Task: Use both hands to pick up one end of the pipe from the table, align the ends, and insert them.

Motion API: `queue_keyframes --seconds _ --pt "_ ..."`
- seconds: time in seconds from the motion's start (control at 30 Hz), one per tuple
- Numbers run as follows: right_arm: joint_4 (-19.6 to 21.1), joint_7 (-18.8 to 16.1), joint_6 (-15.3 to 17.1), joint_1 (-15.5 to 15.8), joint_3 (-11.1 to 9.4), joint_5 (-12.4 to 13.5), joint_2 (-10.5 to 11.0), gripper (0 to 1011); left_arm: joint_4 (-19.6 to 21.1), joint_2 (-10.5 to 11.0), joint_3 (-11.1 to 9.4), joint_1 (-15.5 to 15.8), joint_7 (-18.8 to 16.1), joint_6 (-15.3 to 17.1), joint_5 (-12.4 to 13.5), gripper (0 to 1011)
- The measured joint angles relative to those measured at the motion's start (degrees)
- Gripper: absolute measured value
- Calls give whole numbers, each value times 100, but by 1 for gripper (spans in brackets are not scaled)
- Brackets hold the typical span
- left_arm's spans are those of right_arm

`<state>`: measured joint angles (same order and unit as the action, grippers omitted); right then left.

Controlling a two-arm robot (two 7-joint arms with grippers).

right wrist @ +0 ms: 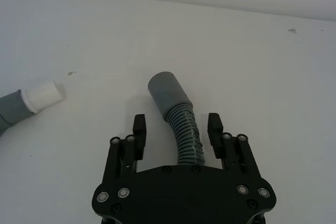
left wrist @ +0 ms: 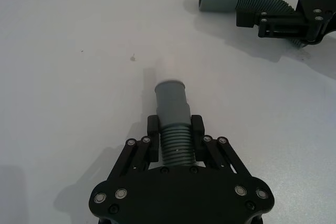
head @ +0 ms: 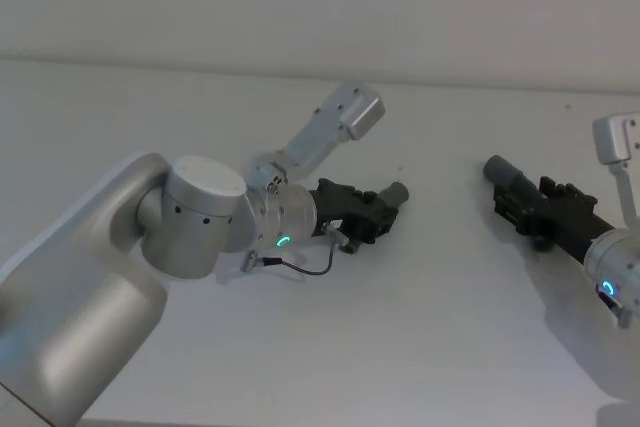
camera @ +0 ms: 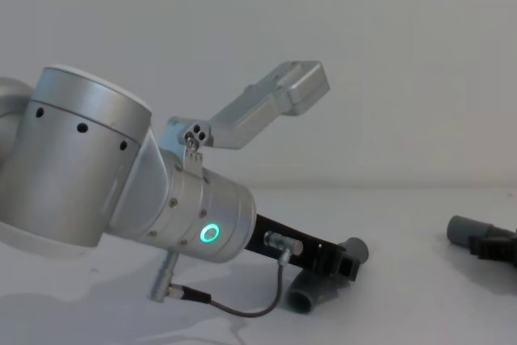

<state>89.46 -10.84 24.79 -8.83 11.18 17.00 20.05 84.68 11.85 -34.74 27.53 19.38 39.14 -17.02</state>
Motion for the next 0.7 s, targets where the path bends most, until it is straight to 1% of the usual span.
queue_keyframes --seconds 0.1,0.13,0.17,0.2,0.27,0.33,0.4,0.43,0.5,0.53,0.57,0.6,0.7 --pt "-8 -4 2 -6 3 -4 -1 678 0 0 0 0 0 0 0 348" --pt "-11 -6 4 -9 4 -5 -1 618 0 0 0 0 0 0 0 348" --pt "-14 -9 5 -11 4 -7 -2 580 0 0 0 0 0 0 0 348" --pt "-15 -10 5 -12 4 -8 -2 560 0 0 0 0 0 0 0 348" --pt "-20 -13 7 -15 3 -10 -3 481 0 0 0 0 0 0 0 348" --pt "-25 -16 9 -18 5 -12 -4 442 1 0 0 0 0 0 0 348" --pt "-28 -18 11 -20 7 -14 -5 365 0 0 -1 0 0 0 -1 348" --pt "-28 -19 11 -20 7 -14 -6 354 0 0 0 0 0 0 -1 348" --pt "-29 -21 12 -22 7 -16 -6 296 1 0 0 0 0 0 -1 348" --pt "-29 -22 12 -23 7 -17 -6 296 1 0 0 0 0 0 -1 348" --pt "-29 -22 12 -23 7 -17 -6 250 1 0 0 0 0 0 -1 348" --pt "-30 -23 12 -25 7 -18 -6 225 1 0 0 0 0 0 -1 348" --pt "-33 -25 13 -26 8 -20 -6 186 1 0 -1 0 0 0 0 348"
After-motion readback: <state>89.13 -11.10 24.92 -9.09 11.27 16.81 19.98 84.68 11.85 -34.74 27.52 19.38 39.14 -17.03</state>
